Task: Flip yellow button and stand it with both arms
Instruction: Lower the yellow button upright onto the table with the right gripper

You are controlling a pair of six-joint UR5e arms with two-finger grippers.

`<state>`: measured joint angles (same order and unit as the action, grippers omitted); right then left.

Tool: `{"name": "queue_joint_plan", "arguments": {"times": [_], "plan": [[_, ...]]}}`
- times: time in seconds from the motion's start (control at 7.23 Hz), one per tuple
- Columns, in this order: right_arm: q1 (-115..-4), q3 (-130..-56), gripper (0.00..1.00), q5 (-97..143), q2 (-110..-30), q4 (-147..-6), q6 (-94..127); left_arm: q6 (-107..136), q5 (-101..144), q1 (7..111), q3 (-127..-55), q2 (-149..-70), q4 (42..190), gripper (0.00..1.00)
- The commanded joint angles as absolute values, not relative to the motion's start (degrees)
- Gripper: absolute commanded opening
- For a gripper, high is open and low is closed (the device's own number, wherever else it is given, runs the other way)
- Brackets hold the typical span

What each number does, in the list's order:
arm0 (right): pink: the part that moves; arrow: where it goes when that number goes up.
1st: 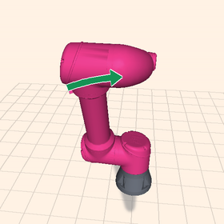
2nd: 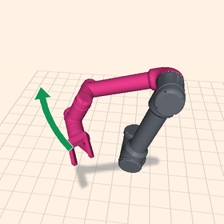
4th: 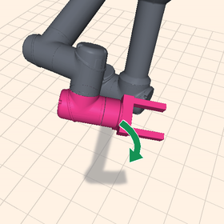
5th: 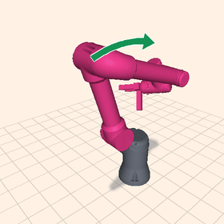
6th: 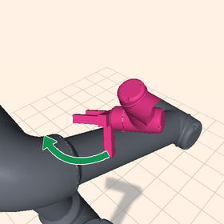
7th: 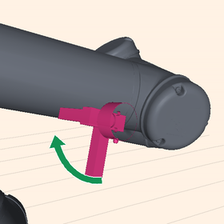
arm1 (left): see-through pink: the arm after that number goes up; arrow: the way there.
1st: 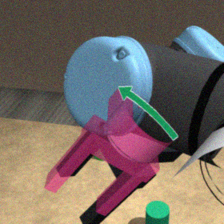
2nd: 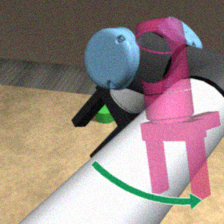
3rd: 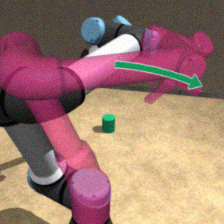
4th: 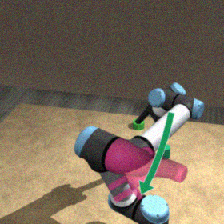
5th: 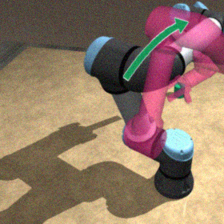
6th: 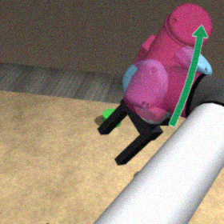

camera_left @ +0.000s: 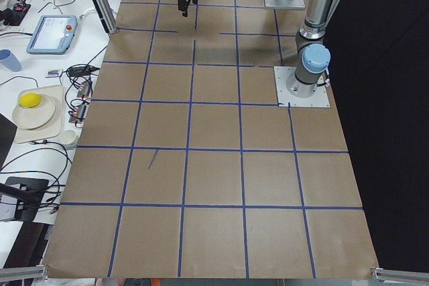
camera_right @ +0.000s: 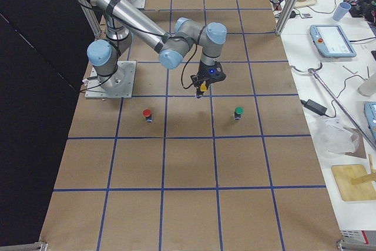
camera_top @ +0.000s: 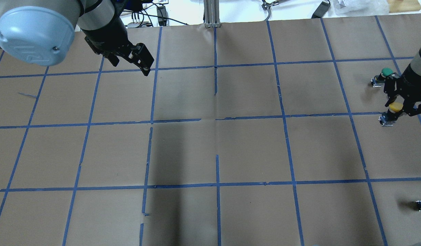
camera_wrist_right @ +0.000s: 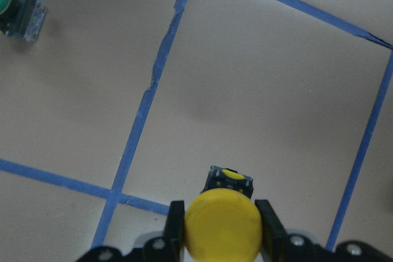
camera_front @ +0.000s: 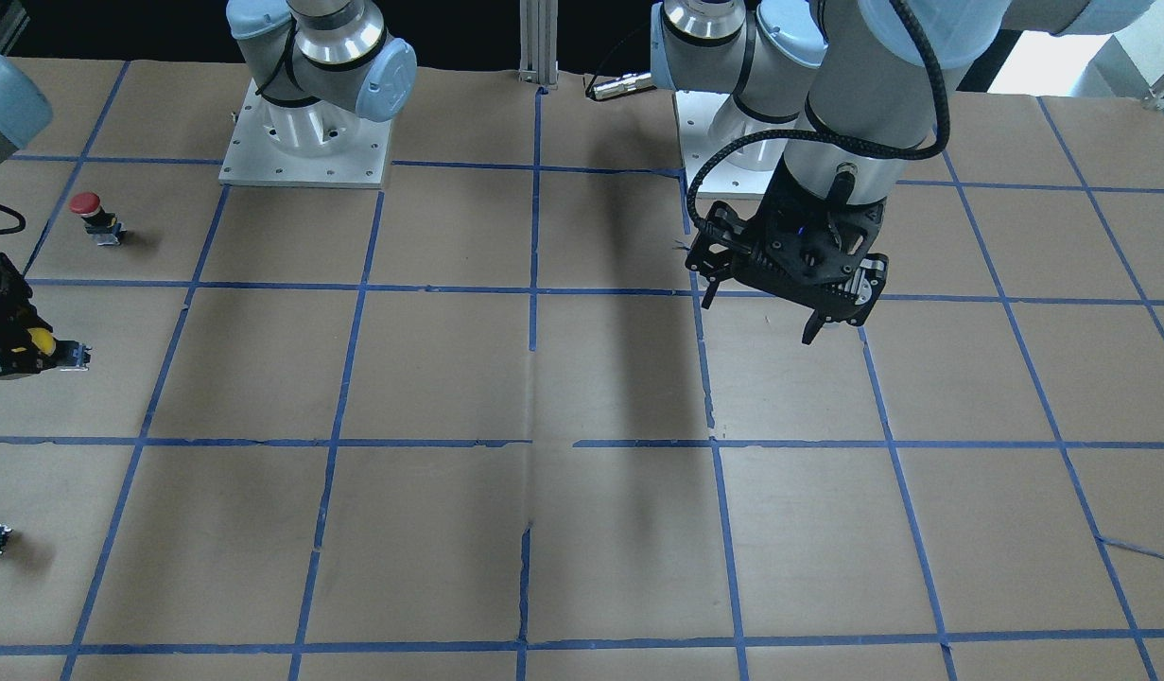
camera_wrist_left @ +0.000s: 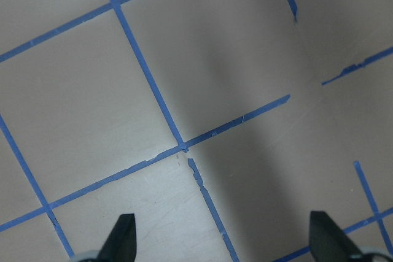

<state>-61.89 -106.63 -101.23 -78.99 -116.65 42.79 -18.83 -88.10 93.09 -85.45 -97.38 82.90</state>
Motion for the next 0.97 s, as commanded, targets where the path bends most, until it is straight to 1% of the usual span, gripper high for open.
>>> {"name": "queue_joint_plan", "arguments": {"times": [0.0,0.14,0.55,0.83], "plan": [[-60.05,-109.49,0.01,-104.5,-76.22,-125.19,43.07,-18.19,-88.41,92.9,-85.69,-95.46,83.32,1.0],[-58.46,-110.56,0.01,-104.5,-75.07,-130.2,42.72,-16.45,-88.5,92.99,-86.39,-94.32,84.36,1.0],[-57.83,-112.32,0.03,-104.33,-75.23,-131.39,43.77,-5.91,-88.51,92.9,-86.84,-94.04,84.37,1.0],[-57.83,-112.94,0.04,-104.06,-75.23,-132.01,43.68,-5.8,-88.42,92.81,-86.66,-94.66,83.85,1.0]]}}
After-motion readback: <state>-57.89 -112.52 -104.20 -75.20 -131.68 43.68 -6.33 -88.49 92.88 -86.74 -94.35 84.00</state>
